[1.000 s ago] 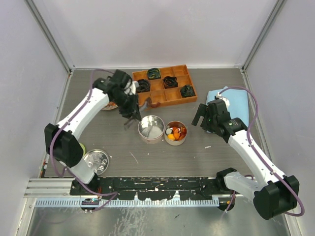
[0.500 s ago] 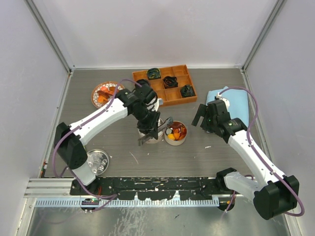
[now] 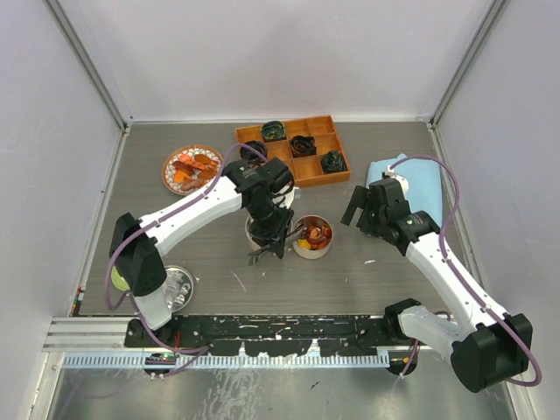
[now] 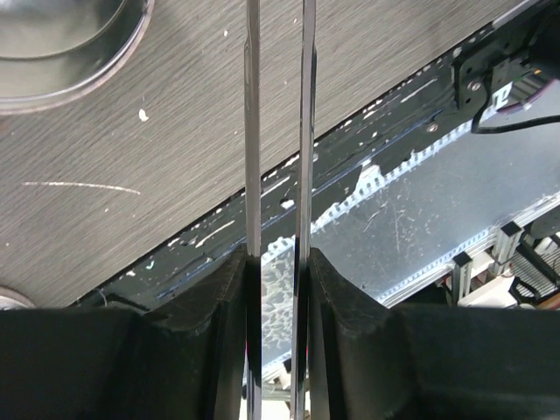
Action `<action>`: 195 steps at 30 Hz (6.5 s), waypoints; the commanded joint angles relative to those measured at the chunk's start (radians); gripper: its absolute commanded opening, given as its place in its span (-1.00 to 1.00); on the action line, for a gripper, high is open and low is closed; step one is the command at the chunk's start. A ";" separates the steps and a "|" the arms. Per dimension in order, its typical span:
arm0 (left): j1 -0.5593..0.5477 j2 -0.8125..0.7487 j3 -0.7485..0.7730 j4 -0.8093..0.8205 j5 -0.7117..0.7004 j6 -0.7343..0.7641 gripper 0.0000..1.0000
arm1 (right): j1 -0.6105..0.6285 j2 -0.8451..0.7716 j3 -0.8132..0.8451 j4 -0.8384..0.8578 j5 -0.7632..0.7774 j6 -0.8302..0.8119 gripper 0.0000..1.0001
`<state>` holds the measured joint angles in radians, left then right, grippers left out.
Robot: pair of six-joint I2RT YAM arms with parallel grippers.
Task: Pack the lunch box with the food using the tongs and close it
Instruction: Place the fake food in the packing box, then pick up the fake food from the plate.
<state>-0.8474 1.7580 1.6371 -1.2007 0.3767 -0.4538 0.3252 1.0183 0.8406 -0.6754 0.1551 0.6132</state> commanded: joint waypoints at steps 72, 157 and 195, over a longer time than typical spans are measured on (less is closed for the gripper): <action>-0.062 0.042 0.323 -0.080 -0.120 0.073 -0.32 | -0.005 -0.019 0.004 0.023 0.010 0.013 1.00; 0.757 0.358 0.458 -0.114 -0.189 0.250 -0.22 | -0.005 0.002 0.019 0.019 0.007 -0.010 1.00; 0.789 0.466 0.577 -0.258 -0.072 0.319 -0.27 | -0.004 0.008 0.019 0.019 0.007 -0.010 1.00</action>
<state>-0.0673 2.2307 2.1746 -1.4334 0.2737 -0.1471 0.3252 1.0348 0.8341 -0.6788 0.1478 0.6075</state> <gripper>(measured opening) 0.381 0.998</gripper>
